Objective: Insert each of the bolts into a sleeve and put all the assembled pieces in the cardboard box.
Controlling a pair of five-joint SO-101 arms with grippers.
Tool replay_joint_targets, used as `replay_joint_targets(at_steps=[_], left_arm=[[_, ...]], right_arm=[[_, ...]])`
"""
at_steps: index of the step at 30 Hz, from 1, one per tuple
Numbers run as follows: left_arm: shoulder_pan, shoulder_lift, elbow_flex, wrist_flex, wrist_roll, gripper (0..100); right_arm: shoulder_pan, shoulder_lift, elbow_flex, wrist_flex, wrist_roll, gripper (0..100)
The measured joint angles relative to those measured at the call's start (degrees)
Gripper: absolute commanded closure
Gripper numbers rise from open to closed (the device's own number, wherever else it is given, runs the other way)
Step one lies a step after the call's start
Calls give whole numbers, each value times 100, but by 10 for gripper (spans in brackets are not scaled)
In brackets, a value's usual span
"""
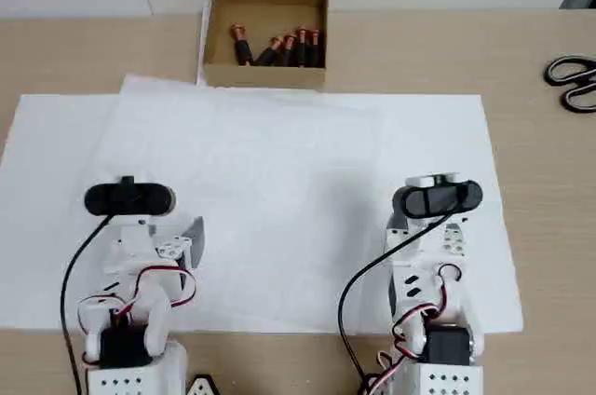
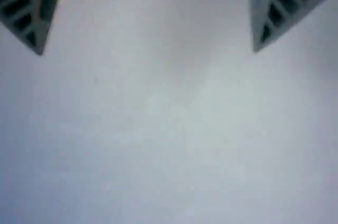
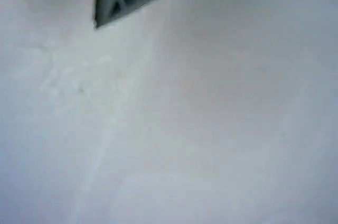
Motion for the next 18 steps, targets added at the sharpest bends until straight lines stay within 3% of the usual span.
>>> replay_joint_targets(at_steps=[10,18], left_arm=[[0,0,123,0,0,760],[0,0,123,0,0,760]], right_arm=[[0,0,0,35,0,818],[0,0,0,668,0,818]])
